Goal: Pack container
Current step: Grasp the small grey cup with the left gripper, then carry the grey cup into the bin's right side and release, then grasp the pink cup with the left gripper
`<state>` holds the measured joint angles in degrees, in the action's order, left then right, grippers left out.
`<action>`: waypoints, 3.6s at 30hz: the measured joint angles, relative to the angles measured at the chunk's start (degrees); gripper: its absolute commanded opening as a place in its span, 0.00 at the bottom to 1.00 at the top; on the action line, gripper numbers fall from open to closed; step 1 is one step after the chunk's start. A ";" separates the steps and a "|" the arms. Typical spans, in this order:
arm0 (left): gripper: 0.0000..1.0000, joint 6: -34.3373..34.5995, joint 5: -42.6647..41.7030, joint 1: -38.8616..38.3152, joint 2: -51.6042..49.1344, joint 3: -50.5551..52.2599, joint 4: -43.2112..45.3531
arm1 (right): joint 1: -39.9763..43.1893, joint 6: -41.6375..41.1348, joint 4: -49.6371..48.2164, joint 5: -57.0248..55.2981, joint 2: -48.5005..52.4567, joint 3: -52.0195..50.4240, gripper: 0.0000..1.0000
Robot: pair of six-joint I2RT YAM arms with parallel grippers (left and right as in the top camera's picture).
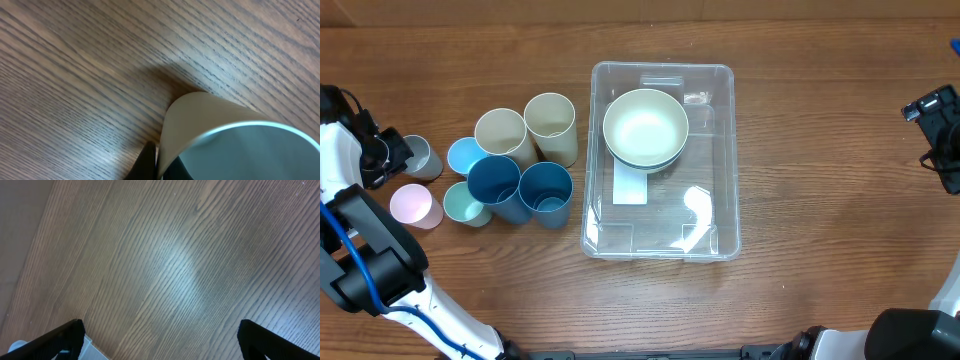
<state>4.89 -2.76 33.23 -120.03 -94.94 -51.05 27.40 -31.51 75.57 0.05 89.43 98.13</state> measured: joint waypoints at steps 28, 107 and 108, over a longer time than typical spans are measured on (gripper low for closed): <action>0.04 3.93 0.04 -67.58 16.41 -24.55 -26.32 | 0.00 0.02 0.02 0.02 0.00 0.00 1.00; 0.50 10.56 1.92 5.40 11.80 12.48 -12.24 | -0.02 0.00 0.07 0.15 0.00 0.00 1.00; 0.44 10.32 1.97 5.40 11.80 13.16 -10.99 | 0.00 0.00 0.07 0.13 0.00 0.00 1.00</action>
<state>15.20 -0.80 38.63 -108.22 -81.78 -62.04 27.40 -31.51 75.64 0.19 89.43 98.13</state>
